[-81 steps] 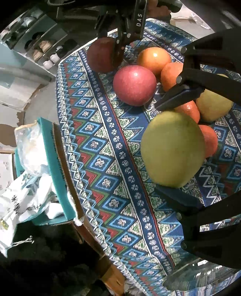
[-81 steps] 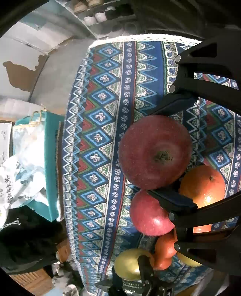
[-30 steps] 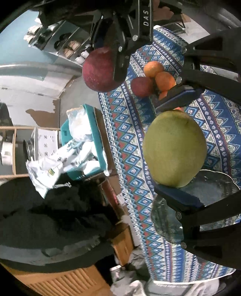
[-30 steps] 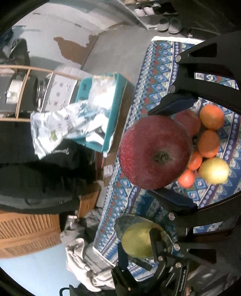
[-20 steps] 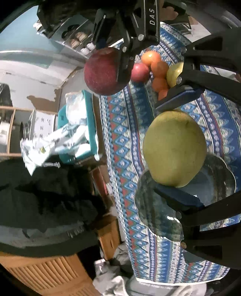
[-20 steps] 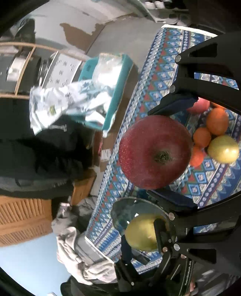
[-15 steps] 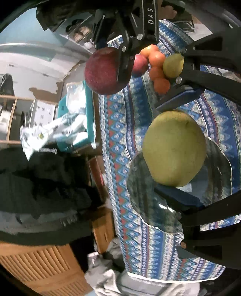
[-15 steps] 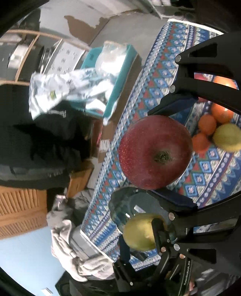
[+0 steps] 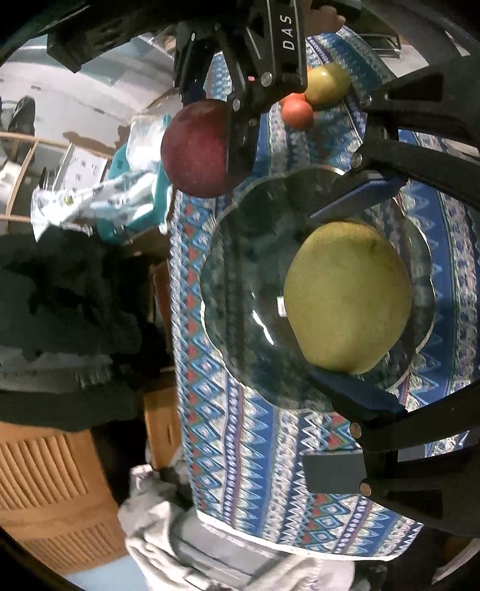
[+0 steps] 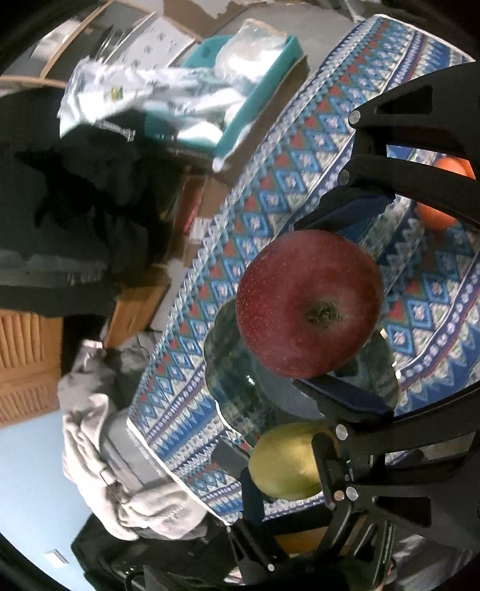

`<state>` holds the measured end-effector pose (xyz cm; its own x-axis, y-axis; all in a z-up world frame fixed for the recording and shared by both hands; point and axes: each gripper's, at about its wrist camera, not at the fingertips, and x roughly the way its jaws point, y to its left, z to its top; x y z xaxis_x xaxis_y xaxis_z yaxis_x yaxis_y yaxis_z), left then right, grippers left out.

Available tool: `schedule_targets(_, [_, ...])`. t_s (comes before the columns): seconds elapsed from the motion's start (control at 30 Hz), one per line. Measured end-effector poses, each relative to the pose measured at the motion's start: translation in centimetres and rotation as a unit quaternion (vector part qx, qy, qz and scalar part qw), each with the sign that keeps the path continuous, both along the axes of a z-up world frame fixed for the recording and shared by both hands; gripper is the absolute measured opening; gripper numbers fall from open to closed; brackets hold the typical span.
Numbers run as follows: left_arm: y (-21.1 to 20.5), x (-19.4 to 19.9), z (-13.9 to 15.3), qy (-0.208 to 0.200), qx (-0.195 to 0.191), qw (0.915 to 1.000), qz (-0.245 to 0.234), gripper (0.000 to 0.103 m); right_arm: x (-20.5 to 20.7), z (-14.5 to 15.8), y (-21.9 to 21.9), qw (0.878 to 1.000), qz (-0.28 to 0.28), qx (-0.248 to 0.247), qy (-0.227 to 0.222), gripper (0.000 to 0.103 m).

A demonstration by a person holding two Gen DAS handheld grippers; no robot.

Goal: Organize fruits
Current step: 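Lift the pear with the left tool while the right tool carries the apple toward the glass plate, then lower the pear into the glass plate and open the left tool while the right tool releases the apple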

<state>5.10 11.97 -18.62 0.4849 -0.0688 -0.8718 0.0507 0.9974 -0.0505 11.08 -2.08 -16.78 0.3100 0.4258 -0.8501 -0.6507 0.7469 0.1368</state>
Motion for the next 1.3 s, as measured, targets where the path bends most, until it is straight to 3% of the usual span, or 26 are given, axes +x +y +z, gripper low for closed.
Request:
schedule_targets(0.63, [2.8,-0.1,-6.1,0.073,-0.012,0.9968,0.029,0.081,-0.6,-6.8,5.4,0.995,0.036,-0.058,0.076,0.074])
schedule_targets(0.67, [2.8,-0.1,-6.2,0.074,-0.012,0.9968,0.029,0.071,-0.6,-7.1,5.4,0.994,0.037,-0.061,0.079,0.074])
schedule_targets(0.7, [2.8,-0.1,-6.1,0.071,-0.007,0.9970,0.029,0.042,-0.6,-7.3,5.5,0.994,0.038,-0.063,0.080,0.074])
schedule_targets(0.8, [2.9,0.2,-5.0,0.050,-0.007,0.9984,0.026,0.044,-0.7,-7.9,5.7,0.993,0.041,-0.068,0.086,0.074])
schedule_targets(0.93, [2.9,0.4,-5.4,0.069,-0.011,0.9973,0.021,0.046,-0.9,-8.8,5.8,0.992,0.043,-0.075,0.096,0.074])
schedule_targets(1.1, [2.3,0.0,-6.1,0.071,0.011,0.9973,0.012,0.059,-0.9,-9.6,5.7,0.990,0.047,-0.083,0.108,0.074])
schedule_targets(1.3, [2.5,-0.1,-6.5,0.083,0.002,0.9963,0.019,0.067,-1.1,-8.4,5.9,0.992,0.049,-0.066,0.095,0.074])
